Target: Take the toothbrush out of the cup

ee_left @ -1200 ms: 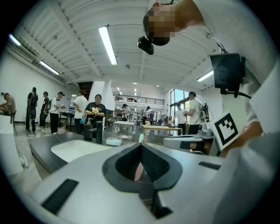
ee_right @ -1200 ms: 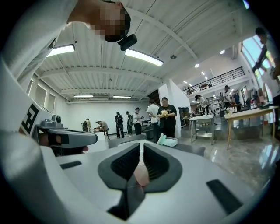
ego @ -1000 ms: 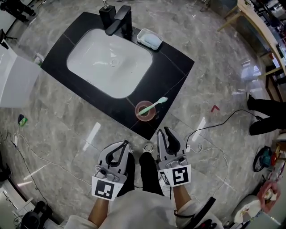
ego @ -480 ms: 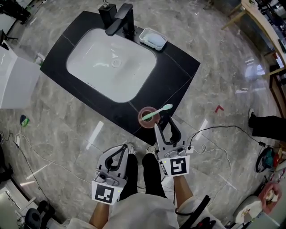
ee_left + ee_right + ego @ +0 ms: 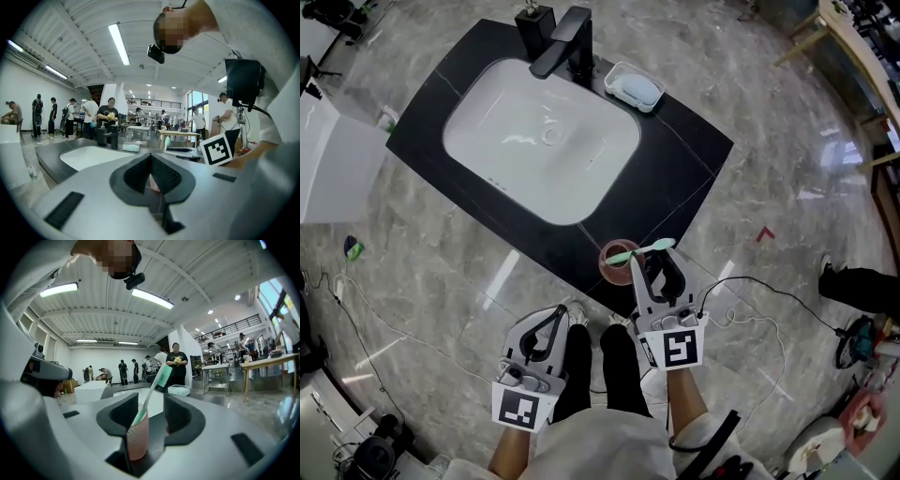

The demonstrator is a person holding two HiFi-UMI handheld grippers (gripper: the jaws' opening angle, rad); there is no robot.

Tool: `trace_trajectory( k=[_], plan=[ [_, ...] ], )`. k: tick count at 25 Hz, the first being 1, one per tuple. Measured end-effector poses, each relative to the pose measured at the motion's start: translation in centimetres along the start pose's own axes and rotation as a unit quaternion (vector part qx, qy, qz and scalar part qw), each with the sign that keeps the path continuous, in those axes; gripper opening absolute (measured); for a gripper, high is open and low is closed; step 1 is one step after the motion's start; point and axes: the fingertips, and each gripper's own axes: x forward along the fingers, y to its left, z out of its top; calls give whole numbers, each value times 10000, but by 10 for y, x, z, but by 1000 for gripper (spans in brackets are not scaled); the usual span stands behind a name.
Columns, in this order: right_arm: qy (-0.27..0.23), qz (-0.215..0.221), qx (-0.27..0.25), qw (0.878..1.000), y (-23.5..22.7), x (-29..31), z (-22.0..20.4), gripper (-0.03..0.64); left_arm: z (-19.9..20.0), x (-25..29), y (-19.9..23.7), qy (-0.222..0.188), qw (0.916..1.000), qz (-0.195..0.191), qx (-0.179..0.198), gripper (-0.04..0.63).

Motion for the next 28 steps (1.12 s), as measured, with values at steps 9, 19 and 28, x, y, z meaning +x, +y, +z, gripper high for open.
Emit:
trace_trajectory(
  k=[9, 19, 28],
  plan=[
    [19, 7, -186, 9998, 2, 6, -1, 82, -6, 3, 2, 74, 10000, -3, -53, -5],
    [-76, 42, -243, 9997, 10, -1, 10, 28, -3, -6, 6, 36, 10000, 74, -11, -5],
    [-143, 41, -314, 9994, 15, -9, 26, 26, 8, -16, 1, -143, 9998, 127, -3, -5]
  ],
)
